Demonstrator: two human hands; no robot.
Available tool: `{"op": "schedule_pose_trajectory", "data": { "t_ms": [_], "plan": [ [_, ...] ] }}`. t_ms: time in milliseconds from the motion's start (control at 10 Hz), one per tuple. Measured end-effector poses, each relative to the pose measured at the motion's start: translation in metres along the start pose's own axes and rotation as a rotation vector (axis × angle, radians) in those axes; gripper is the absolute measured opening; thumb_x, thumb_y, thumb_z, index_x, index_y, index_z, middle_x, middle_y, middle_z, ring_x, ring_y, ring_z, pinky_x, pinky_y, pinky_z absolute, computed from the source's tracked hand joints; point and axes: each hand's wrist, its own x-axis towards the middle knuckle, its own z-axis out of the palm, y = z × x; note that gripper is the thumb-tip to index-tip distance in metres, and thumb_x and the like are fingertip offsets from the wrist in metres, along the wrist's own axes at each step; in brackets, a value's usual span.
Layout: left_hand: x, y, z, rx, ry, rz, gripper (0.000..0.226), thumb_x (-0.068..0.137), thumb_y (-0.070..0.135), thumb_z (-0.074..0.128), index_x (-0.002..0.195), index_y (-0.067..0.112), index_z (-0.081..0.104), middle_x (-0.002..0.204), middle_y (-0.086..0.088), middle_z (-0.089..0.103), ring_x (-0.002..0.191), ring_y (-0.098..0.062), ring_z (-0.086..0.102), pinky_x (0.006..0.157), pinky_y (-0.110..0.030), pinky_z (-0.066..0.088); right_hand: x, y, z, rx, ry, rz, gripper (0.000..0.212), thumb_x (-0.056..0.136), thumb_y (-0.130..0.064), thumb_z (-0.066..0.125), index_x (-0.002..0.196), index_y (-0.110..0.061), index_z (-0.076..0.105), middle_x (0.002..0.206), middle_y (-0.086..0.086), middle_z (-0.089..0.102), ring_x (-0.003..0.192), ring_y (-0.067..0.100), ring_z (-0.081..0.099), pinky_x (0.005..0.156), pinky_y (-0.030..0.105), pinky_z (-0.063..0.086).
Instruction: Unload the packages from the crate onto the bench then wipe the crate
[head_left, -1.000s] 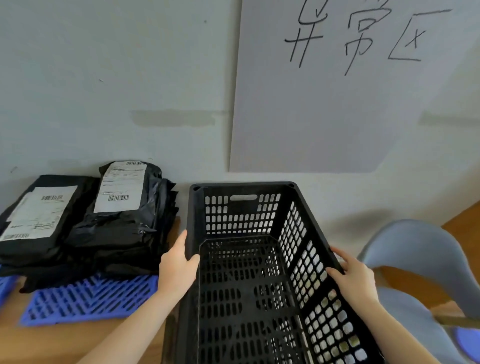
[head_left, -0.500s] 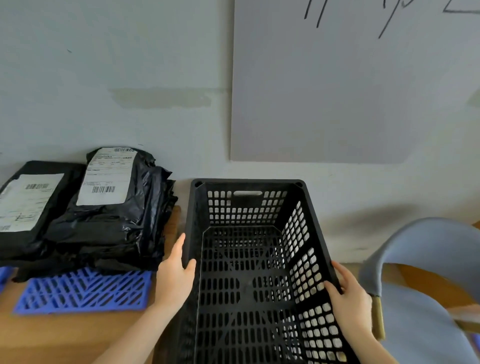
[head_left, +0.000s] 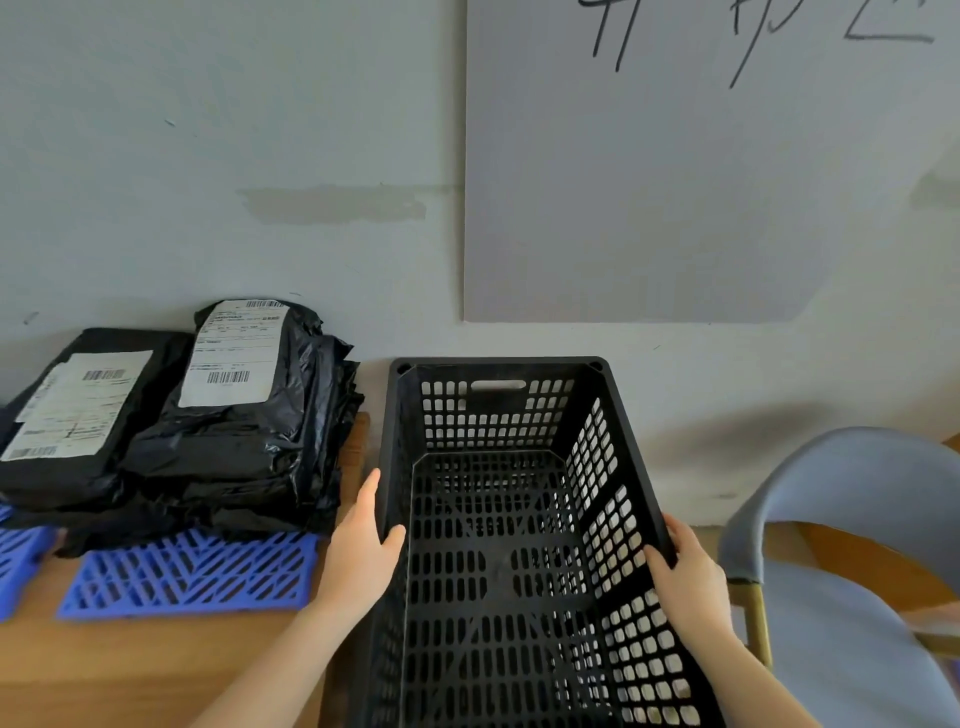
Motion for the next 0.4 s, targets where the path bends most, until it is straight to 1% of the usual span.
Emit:
{"op": "schedule_pose_trajectory", "data": {
  "t_ms": [100,200,300,400],
  "plan": [
    [-0.009,-0.005,-0.006,-0.014,0.0,0.01,0.071,0.095,0.018,0.06,0.154,0.028,0.021,0.154,-0.002,0.039,0.137,-0.022,0.043,0.11,-0.036,0.036,-0.005,-0.003,-0.001,-0.047,-0.065,0.017,0.061,0.091,-0.023,0.06,0.146,-0.018,0.032,0.128,0.008,0.057,0.109,0.025,0.059,0.087,0.04,0.052],
    [-0.017,-0.006,-0.02,-0.027,-0.032,0.017,0.063,0.096,0.021,0.059,0.151,0.026,0.029,0.151,-0.001,0.043,0.135,-0.021,0.045,0.109,-0.037,0.039,-0.018,-0.009,-0.002,-0.173,0.017,0.039,0.068,0.09,-0.029,0.062,0.148,-0.021,0.027,0.14,0.013,0.043,0.123,0.03,0.047,0.098,0.046,0.046],
    [-0.025,-0.007,-0.041,-0.06,-0.025,0.071,0.054,0.097,0.02,0.057,0.148,0.023,0.036,0.148,0.0,0.045,0.13,-0.018,0.049,0.106,-0.034,0.043,-0.037,-0.02,-0.005,-0.26,0.135,0.0,0.066,0.09,-0.029,0.061,0.148,-0.022,0.028,0.147,0.012,0.035,0.132,0.031,0.038,0.104,0.048,0.041],
    [-0.032,-0.011,-0.067,-0.077,0.017,0.14,0.045,0.098,0.018,0.055,0.142,0.021,0.045,0.142,0.002,0.05,0.125,-0.015,0.052,0.101,-0.03,0.044,-0.065,-0.035,0.0,-0.226,0.195,-0.05,0.059,0.09,-0.023,0.059,0.144,-0.023,0.035,0.148,0.011,0.033,0.134,0.031,0.035,0.107,0.049,0.037]
  ]
}}
